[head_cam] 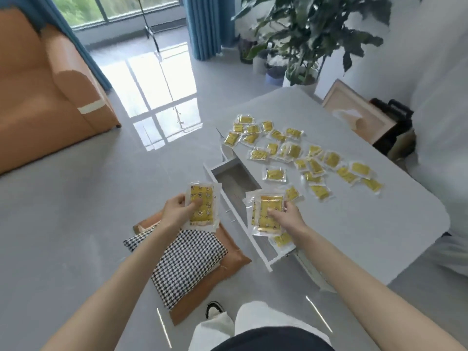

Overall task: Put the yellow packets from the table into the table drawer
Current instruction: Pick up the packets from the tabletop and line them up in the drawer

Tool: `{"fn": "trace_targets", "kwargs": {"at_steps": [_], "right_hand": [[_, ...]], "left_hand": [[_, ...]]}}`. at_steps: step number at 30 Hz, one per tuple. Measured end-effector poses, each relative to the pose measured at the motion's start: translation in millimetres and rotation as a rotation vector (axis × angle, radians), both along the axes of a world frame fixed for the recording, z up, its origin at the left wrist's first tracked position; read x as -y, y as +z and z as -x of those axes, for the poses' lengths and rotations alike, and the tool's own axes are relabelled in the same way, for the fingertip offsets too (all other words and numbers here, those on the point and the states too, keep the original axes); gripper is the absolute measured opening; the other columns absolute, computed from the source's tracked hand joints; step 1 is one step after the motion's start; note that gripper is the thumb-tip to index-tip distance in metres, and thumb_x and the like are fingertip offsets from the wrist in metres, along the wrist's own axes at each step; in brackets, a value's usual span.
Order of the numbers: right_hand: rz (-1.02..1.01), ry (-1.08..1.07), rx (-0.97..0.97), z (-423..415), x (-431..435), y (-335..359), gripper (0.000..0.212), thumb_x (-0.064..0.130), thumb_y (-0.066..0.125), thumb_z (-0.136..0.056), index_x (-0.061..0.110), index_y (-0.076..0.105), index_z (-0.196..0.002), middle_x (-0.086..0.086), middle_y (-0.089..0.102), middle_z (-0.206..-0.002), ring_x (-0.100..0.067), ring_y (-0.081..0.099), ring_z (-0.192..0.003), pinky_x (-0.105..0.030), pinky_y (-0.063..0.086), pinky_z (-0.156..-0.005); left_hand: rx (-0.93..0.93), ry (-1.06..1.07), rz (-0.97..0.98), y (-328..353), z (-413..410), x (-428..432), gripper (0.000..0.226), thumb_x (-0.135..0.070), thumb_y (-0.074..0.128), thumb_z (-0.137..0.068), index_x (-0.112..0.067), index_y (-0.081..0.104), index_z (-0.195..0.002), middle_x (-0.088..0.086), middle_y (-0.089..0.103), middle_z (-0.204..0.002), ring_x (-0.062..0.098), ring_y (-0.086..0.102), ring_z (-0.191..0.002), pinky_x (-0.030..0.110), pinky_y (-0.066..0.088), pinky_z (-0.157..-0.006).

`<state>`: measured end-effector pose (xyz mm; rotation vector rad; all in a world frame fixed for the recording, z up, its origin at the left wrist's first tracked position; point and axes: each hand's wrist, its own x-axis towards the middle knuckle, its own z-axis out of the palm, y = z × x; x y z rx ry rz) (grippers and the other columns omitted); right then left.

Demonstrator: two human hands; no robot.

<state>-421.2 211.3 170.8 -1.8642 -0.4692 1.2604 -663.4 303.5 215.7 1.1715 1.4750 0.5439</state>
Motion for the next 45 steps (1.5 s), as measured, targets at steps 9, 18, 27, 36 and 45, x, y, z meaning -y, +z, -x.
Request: {"fn": "trace_targets", "kwargs": {"at_steps": [9,18,27,36,45], "right_hand": [[0.219,-0.466,-0.158,-14,15,-64,0.014,0.001,0.063,-0.088,0.011,0.054,-0.087,-0.013,0.064,-0.106,-0.027,0.061,-0.096,-0.041,0.051,-0.090],[0.388,-0.610,-0.297,-33,-21,-169,0.035,0.007,0.066,-0.085,0.007,0.055,-0.118,-0.011,0.064,-0.116,-0.029,0.062,-0.106,-0.047,0.051,-0.095],[0.462,-0.712,-0.401,-45,-103,-263,0.040,0.015,0.066,-0.089,0.007,0.046,-0.123,-0.006,0.055,-0.122,-0.023,0.051,-0.107,-0.032,0.041,-0.089],[0.438,-0.724,-0.342,-60,-169,-366,0.058,0.019,0.062,-0.093,0.007,0.032,-0.142,-0.008,0.039,-0.147,-0.027,0.039,-0.132,-0.037,0.034,-0.104],[0.385,-0.792,-0.302,-57,-208,-469,0.061,0.023,0.057,-0.096,0.013,0.026,-0.147,-0.005,0.036,-0.149,-0.027,0.039,-0.134,-0.040,0.033,-0.106]], "left_hand": [[-0.140,-0.351,0.063,-66,-65,-82,0.025,-0.023,0.066,-0.087,-0.009,0.063,-0.108,0.009,0.070,-0.107,0.023,0.069,-0.092,0.039,0.057,-0.085],[-0.317,-0.444,0.108,-171,-113,-142,0.020,-0.022,0.065,-0.088,-0.008,0.064,-0.102,0.010,0.070,-0.105,0.024,0.069,-0.090,0.038,0.058,-0.081],[-0.395,-0.445,0.165,-273,-153,-212,0.024,-0.027,0.064,-0.088,-0.010,0.065,-0.105,0.006,0.070,-0.103,0.022,0.068,-0.087,0.032,0.056,-0.073],[-0.412,-0.587,0.089,-389,-203,-261,0.025,-0.030,0.061,-0.090,-0.007,0.062,-0.100,0.006,0.067,-0.099,0.021,0.065,-0.089,0.032,0.056,-0.067],[-0.479,-0.743,0.030,-509,-240,-284,0.027,-0.023,0.057,-0.092,-0.004,0.058,-0.110,0.013,0.064,-0.111,0.030,0.063,-0.101,0.047,0.054,-0.087]]}}
